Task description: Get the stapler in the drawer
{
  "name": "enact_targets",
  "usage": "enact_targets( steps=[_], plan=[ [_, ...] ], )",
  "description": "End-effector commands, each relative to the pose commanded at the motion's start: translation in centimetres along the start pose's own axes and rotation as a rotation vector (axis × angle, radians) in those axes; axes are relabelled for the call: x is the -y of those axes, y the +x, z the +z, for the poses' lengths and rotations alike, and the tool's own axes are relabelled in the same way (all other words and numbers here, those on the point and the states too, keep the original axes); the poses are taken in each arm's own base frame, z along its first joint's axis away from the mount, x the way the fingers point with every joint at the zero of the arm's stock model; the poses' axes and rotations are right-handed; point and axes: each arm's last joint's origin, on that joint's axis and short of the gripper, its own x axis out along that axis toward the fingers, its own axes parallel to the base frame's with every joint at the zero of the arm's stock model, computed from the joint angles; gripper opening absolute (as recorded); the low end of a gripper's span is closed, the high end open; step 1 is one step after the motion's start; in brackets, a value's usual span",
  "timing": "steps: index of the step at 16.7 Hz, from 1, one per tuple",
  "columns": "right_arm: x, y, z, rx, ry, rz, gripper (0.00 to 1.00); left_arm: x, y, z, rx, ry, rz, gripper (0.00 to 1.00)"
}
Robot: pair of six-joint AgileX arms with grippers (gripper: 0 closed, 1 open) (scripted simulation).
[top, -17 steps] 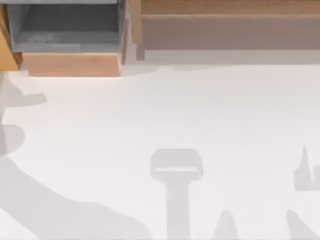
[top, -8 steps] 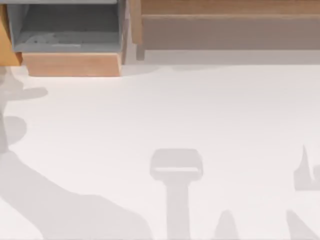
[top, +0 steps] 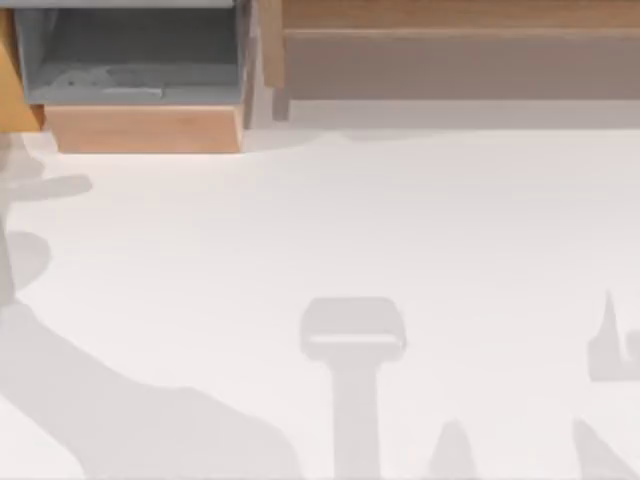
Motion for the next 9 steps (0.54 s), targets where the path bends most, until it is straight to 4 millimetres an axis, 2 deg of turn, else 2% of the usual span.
enact_targets(
  steps=[3, 9],
  plan=[
    [0.00, 0.00, 0.00, 0.000, 0.000, 0.000, 1.00, 0.00, 0.00, 0.00, 0.000, 0.000, 0.000, 0.98],
    [0.00, 0.00, 0.00, 0.000, 0.000, 0.000, 1.00, 0.00, 0.00, 0.00, 0.000, 0.000, 0.000, 1.00]
  ],
)
